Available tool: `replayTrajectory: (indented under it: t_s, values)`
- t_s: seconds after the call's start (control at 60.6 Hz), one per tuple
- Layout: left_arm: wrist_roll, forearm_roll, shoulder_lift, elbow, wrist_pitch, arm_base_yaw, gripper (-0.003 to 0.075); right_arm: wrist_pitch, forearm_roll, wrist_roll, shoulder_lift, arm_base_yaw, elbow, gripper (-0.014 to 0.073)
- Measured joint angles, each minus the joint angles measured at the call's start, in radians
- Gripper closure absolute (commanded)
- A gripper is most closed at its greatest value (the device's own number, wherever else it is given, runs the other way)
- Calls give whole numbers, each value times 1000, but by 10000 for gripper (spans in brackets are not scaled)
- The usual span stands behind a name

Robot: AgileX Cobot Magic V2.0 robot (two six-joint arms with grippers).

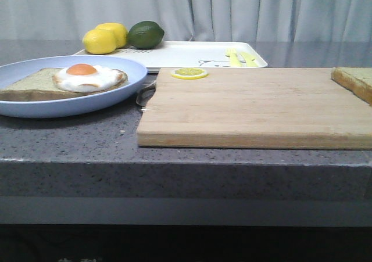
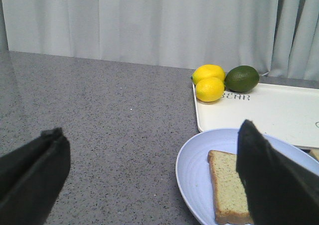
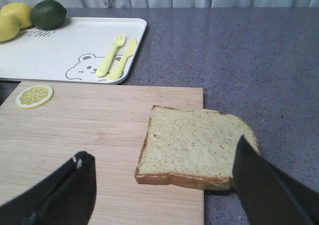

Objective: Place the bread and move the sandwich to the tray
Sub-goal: 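Close the right gripper on the bread slice's edge and lift it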

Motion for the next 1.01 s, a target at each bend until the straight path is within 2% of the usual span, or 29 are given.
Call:
replayTrajectory:
  t_s: [0.115,0.247,0.396,0.643,0.825,1.006]
  values:
    - [0,0,0,0,-2,0,29,47,-16,2,102,-2,-68,-7]
    - [0,0,0,0,-2,0,28,163,-38,34,296,-49,-221,-7]
    - [0,0,0,0,-2,0,28,272,-56,54,554,-160,-393,-7]
    - [0,0,0,0,-4,0,29,356,-2,48,849,-352,-554,-8]
    - [0,0,0,0,-4,0,28,492,136,-102,1012,-432,-679,-9]
    - [0,2,0,0,-4,0,29,675,273,-279,1161,-457,-818,-9]
